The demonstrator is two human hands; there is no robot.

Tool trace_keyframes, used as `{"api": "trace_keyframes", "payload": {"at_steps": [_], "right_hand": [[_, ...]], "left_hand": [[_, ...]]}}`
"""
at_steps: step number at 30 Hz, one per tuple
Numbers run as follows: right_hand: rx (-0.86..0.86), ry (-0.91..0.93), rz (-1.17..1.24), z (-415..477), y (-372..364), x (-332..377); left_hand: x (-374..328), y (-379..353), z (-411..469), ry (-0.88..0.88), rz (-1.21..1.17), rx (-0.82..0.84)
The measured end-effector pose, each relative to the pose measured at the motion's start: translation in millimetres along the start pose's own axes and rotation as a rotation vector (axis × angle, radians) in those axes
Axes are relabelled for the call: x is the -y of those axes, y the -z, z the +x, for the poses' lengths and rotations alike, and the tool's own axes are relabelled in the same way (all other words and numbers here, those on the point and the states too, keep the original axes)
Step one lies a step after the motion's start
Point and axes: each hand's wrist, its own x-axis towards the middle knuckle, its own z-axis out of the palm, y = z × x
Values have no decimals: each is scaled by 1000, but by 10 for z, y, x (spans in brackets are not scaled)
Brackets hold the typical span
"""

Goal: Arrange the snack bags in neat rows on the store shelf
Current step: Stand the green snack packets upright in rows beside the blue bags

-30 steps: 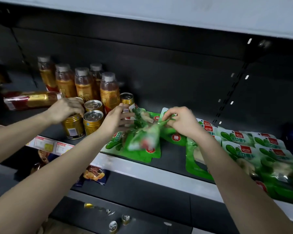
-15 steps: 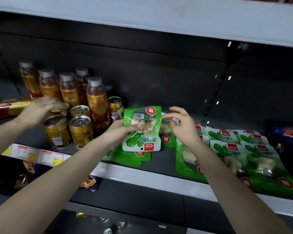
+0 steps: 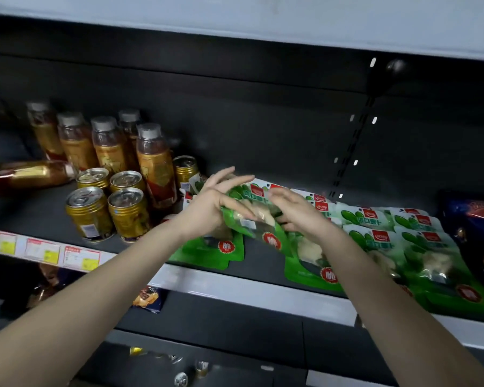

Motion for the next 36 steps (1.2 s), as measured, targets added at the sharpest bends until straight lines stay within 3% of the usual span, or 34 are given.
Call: {"api": "trace_keyframes", "payload": {"at_steps": [2,4,5,9,13,16,21,29,36], "right_hand": [[78,-15,196,10,-44,-101],[31,45,502,50,-71,-163],[-42,71,544,76,-70,-165],[-309,143,247,208,-22,-167],[-327,164,113,298,-42,-244],[-390,174,41,365,-78,-350],[-379,230,-152,279,-101,-497],[-314,212,-84,261,3,-473],[-610,335,-55,367,56,-231]], "left_hand": [[-42,-59,-29,-4,-27,5],[-72,-118,-42,-5,35,10],[-64,-144,-47,14,77,-1],[97,-216,-104,192,54,-90],[143,-370,-139,341,14,-178],[60,-525,-151,479,86,-112],[194,-686,-256,422,322,-4],[164,-656,-264,452,213,-83],[146,-655,-260,505,214,-79]]}}
